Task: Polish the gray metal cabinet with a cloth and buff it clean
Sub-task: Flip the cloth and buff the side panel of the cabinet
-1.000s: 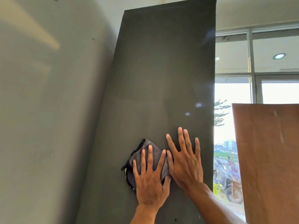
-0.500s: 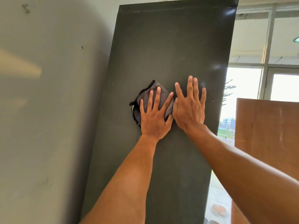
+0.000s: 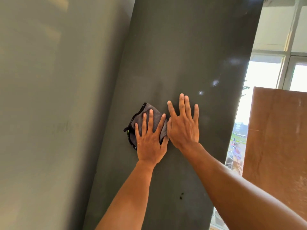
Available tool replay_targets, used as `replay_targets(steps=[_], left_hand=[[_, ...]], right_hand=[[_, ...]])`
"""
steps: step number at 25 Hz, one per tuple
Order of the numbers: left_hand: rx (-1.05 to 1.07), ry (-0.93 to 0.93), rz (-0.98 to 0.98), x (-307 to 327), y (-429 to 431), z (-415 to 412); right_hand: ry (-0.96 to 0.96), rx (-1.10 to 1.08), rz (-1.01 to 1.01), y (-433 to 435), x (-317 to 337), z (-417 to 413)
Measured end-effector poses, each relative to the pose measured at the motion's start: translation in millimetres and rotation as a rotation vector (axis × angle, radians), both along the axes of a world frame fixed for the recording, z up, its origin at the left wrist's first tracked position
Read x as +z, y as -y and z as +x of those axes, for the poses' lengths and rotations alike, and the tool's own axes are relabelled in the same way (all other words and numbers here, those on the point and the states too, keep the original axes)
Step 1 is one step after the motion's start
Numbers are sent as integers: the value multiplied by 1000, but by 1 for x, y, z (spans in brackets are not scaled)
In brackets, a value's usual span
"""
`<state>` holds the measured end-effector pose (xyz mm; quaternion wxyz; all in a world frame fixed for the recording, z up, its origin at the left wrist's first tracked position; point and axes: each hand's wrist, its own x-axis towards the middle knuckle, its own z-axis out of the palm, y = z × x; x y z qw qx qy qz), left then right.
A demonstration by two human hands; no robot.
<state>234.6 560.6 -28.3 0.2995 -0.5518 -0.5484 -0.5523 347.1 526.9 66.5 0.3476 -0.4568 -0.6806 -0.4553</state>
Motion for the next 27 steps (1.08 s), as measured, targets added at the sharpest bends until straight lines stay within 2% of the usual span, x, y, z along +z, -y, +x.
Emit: replay_targets(steps=[4, 12, 16, 23, 27], left_hand=[[16, 35, 19, -105, -7, -12], [13, 19, -44, -327, -9, -40], [25, 53, -44, -420, -9, -40], [18, 154, -85, -502, -11, -49], [14, 244, -137, -516, -12, -52]], right_hand=[[44, 22, 31, -12, -98, -16], [-1, 51, 40, -22, -332, -42], [-6, 70, 29, -22, -422, -43], [-26, 67, 64, -28, -469, -50], [-13, 63, 56, -29, -472, -53]])
